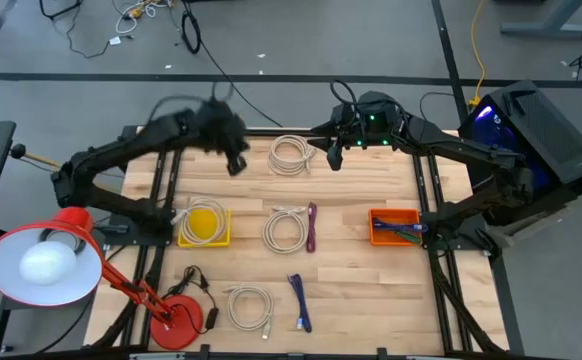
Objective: Pick & Place USB Port
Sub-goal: Put the light brown HDMI cable into the yellow bin
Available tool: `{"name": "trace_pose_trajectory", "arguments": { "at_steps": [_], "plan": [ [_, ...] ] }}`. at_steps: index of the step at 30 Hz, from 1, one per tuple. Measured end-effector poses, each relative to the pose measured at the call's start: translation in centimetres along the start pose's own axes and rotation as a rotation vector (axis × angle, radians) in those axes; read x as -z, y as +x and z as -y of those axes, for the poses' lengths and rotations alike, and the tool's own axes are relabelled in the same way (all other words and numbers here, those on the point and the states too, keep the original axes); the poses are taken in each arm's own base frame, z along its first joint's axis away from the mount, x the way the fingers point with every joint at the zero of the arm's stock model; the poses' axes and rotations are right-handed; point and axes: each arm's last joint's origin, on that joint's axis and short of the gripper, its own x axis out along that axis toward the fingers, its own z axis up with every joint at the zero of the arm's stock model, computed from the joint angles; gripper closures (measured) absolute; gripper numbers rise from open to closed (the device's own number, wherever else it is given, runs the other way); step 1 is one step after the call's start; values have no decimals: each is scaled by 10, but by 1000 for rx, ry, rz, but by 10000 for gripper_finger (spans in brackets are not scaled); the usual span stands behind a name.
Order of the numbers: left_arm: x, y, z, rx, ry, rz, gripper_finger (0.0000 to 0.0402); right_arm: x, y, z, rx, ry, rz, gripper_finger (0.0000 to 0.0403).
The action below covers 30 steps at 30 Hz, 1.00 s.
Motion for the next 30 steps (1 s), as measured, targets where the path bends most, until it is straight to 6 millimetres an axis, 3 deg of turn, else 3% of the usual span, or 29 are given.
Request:
{"name": "trace_pose_trajectory", "arguments": {
  "at_steps": [5,10,15,20,25,30],
  "plan": [
    [-33,-5,-37,-50,110,-22,293,0,0,-1,-3,34,0,234],
    [-46,38,-50,83,214,-184,253,0,0,-1,-3,69,1,234],
    [-33,94,-30,380,437,-362,242,0,0,-1,-3,102,0,234],
    [-22,142,-8,416,644,-460,249,0,0,-1,-3,128,0,234],
    [-21,175,1,384,683,-435,247,0,1,-6,-17,122,-4,234],
    [-23,184,5,349,704,-407,244,3,2,-16,-45,116,-29,234]
  ]
}}
